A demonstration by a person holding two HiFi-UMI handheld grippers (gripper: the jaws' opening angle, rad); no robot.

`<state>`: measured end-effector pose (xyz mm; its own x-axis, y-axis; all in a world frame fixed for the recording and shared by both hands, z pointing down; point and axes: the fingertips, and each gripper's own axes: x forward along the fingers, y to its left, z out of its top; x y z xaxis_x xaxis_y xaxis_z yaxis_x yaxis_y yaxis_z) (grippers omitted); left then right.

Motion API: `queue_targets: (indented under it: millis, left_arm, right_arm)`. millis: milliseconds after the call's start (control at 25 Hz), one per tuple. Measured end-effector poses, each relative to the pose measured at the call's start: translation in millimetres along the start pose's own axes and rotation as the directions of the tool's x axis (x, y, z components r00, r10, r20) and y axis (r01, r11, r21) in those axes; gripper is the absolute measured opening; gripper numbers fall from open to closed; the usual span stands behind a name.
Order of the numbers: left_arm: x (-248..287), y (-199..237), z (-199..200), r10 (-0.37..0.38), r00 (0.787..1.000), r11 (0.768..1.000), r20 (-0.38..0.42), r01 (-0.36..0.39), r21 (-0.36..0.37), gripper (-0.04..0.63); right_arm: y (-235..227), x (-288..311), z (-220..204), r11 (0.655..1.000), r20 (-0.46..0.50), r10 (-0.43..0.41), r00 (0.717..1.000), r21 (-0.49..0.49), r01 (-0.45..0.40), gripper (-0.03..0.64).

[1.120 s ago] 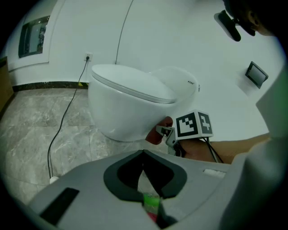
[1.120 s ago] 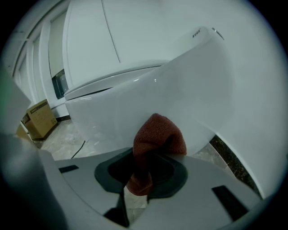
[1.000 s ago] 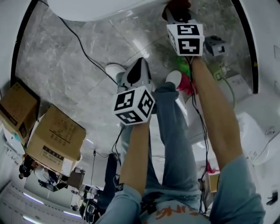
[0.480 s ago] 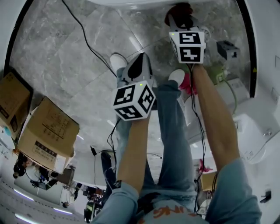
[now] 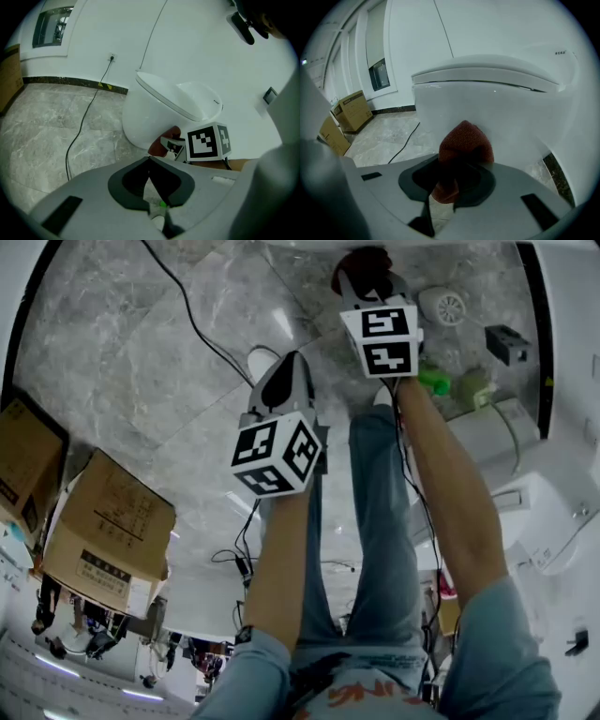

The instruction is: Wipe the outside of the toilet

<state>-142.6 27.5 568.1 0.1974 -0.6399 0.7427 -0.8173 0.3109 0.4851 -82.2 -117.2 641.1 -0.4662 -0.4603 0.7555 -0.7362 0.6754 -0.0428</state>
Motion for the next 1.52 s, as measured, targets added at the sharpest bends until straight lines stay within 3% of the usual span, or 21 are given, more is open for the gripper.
queue_targets:
  millis: [480, 760, 880, 1120, 1520]
  left_arm:
    - [-6.3, 46.9, 30.3, -0.014, 1.0, 1.0, -0.014, 0.014, -0.001, -0.005]
    - [1.4, 44.2, 35.9, -0.022, 0.999, 0.999, -0.032, 0.023, 0.035, -0.005]
    - [6.4, 35.2, 34.9, -0.027, 0.999, 0.998, -0.042, 0.029, 0.055, -0.005]
    - [22.9, -9.8, 13.6, -0.05, 0.996, 0.994, -0.079, 0.057, 0.093, -0.005]
    - [54.7, -102.3, -26.2, -0.106, 0.985, 0.975, -0.138, 0.13, 0.181, -0.005]
  right_arm:
    - [59.0, 27.6, 23.4, 0.999, -0.017, 0.021, 1.0, 0.031, -0.021, 0.078]
    - [91.4, 29.4, 41.0, 0.993, 0.026, 0.114, 0.993, -0.044, -0.112, 0.078]
    - [89.7, 22.1, 38.5, 0.991, 0.041, 0.133, 0.99, -0.023, -0.132, 0.078]
    - [56.9, -10.1, -2.9, 0.99, 0.021, 0.131, 0.991, 0.058, -0.132, 0.078]
    - [-56.1, -62.5, -65.7, 0.98, 0.01, 0.01, 1.0, 0.197, -0.012, 0.078]
